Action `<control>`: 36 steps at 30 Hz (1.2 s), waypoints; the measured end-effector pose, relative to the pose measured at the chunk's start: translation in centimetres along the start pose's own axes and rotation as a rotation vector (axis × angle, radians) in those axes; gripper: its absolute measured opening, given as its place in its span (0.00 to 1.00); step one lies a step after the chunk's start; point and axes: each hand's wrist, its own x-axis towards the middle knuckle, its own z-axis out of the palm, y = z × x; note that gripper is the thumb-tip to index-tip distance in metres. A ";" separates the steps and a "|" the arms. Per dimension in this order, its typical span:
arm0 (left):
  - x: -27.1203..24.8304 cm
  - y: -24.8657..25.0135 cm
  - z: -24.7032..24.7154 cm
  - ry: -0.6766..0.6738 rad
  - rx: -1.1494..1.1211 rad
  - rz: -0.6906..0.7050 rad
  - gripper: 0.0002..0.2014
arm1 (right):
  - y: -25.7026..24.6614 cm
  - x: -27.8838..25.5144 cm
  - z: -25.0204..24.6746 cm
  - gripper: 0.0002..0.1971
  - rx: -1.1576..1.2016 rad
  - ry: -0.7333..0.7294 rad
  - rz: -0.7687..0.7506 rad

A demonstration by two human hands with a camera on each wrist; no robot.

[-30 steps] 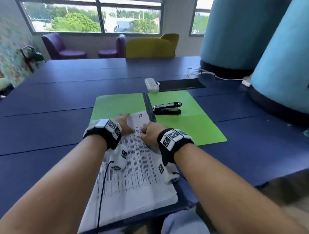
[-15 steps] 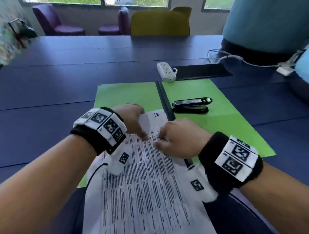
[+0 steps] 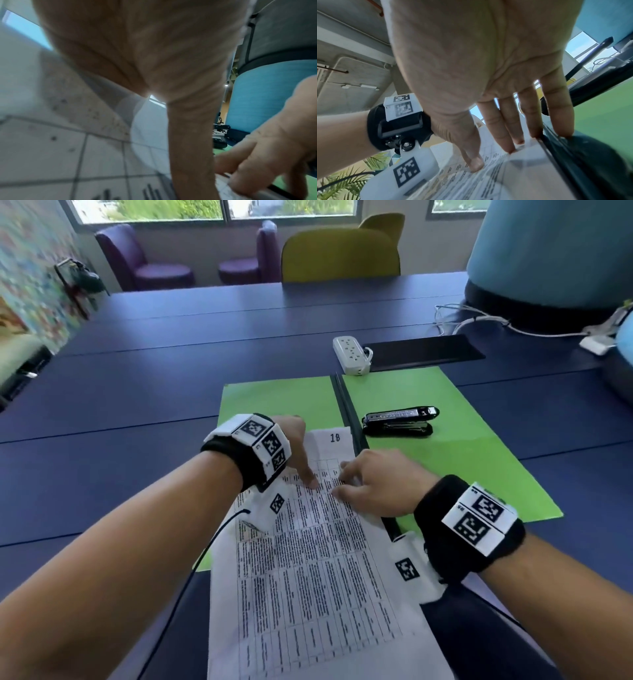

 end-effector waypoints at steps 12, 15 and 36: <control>-3.2 -4.5 -2.1 0.437 -0.462 0.391 0.14 | 2.8 2.4 -0.1 0.20 0.924 -0.007 0.085; -3.9 -6.2 -2.6 0.604 -0.616 0.306 0.11 | 2.7 2.2 -0.8 0.13 1.175 0.022 0.022; -11.1 -4.9 -1.5 1.248 -1.194 0.403 0.12 | -5.9 0.2 -8.1 0.13 1.169 0.723 -0.276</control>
